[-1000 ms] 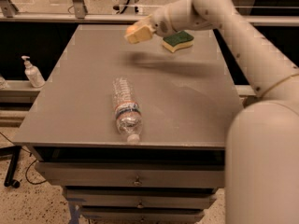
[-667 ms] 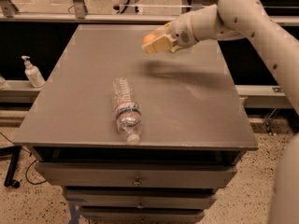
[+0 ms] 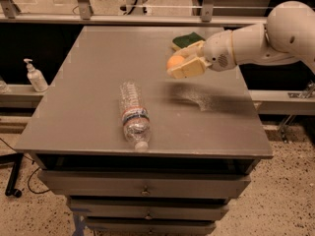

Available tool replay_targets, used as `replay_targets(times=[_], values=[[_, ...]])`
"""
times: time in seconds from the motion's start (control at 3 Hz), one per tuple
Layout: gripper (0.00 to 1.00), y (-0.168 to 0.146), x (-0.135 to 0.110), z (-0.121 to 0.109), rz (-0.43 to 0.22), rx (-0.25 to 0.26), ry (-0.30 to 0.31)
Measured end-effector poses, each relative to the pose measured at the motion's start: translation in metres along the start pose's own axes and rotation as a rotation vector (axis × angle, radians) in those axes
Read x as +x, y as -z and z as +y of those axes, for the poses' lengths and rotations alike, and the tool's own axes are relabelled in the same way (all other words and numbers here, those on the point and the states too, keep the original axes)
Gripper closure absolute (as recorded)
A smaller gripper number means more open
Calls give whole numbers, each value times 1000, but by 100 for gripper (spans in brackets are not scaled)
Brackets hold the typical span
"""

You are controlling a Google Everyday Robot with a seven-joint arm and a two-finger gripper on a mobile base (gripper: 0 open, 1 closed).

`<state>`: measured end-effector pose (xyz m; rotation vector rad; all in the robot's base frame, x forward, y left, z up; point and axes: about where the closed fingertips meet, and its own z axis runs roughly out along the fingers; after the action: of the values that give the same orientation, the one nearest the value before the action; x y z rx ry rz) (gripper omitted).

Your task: Move orange near water bottle

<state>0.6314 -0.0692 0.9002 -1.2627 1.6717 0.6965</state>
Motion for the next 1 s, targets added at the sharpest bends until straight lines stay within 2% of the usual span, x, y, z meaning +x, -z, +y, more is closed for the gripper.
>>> replay_targets(times=[0.33, 0.67, 1.0], values=[[100, 7, -2, 36, -39, -77, 17], [100, 2, -4, 68, -71, -175, 43], [100, -7, -1, 96, -63, -267, 90]])
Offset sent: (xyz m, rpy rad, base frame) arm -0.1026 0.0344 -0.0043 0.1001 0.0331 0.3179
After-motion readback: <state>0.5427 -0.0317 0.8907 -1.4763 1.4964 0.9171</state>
